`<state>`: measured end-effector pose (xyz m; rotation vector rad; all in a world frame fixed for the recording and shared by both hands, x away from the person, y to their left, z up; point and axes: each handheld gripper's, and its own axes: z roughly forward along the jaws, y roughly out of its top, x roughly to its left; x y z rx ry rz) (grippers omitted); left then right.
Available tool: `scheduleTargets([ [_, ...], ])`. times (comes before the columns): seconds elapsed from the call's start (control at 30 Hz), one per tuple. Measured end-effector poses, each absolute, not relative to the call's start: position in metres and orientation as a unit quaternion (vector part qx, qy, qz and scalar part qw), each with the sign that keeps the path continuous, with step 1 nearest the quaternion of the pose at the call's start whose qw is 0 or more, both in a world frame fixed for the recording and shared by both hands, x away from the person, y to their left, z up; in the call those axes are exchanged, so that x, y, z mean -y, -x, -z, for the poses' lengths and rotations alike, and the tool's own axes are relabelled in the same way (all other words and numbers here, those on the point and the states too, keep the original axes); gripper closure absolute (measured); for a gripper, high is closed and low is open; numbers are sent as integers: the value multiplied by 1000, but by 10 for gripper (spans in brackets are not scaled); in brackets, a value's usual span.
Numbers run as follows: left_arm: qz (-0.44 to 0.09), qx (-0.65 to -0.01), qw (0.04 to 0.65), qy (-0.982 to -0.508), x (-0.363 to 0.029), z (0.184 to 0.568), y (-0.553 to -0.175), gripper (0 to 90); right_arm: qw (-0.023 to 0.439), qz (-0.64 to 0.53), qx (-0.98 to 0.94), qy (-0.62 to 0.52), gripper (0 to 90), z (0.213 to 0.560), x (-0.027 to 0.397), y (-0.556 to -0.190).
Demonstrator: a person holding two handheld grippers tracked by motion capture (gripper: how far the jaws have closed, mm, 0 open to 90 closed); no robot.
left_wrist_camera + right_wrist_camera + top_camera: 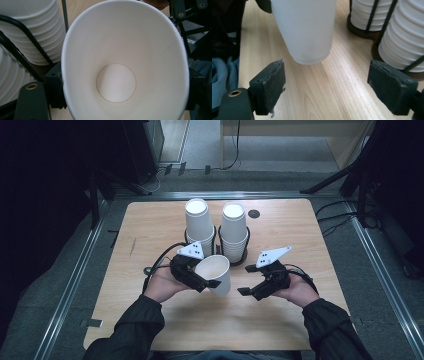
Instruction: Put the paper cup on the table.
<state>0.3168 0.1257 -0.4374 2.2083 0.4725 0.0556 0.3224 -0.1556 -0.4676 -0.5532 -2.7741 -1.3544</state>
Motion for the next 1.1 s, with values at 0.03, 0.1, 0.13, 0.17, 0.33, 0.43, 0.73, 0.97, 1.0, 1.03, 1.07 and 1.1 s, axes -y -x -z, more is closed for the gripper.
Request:
scheduleTargets([
  [0.03,-20,-189,426,-884,-127,438,-317,192,1,432,884,179,154,467,156,-322],
  [0.1,-23,-190,423,-886,-128,438,-317,193,-6,432,884,179,154,467,158,-322],
  [0.13,-22,-191,422,-886,-129,438,-317,192,-9,432,884,178,154,467,158,-322],
  [0.17,-22,-189,421,-887,-130,438,-317,193,-14,431,884,178,154,467,159,-322],
  [0.33,-35,-197,418,-886,-135,438,-316,192,-17,429,883,187,154,467,163,-323],
  [0.43,-37,-204,418,-884,-139,438,-315,192,-18,426,882,199,155,466,164,-325],
  [0.73,-39,-226,413,-881,-156,439,-313,189,-10,434,876,212,171,466,166,-334],
  [0.97,-40,-244,410,-878,-171,441,-312,188,-25,427,882,200,202,469,167,-337],
  [1.0,-44,-245,412,-877,-173,442,-311,188,-22,432,879,201,202,469,168,-338],
  [1.03,-44,-246,412,-876,-175,442,-311,188,-16,439,875,204,202,470,168,-340],
  [1.07,-47,-249,412,-875,-177,441,-311,188,-14,441,873,206,202,470,168,-341],
  [1.1,-47,-253,414,-873,-180,442,-311,188,-14,440,873,209,203,470,168,-343],
])
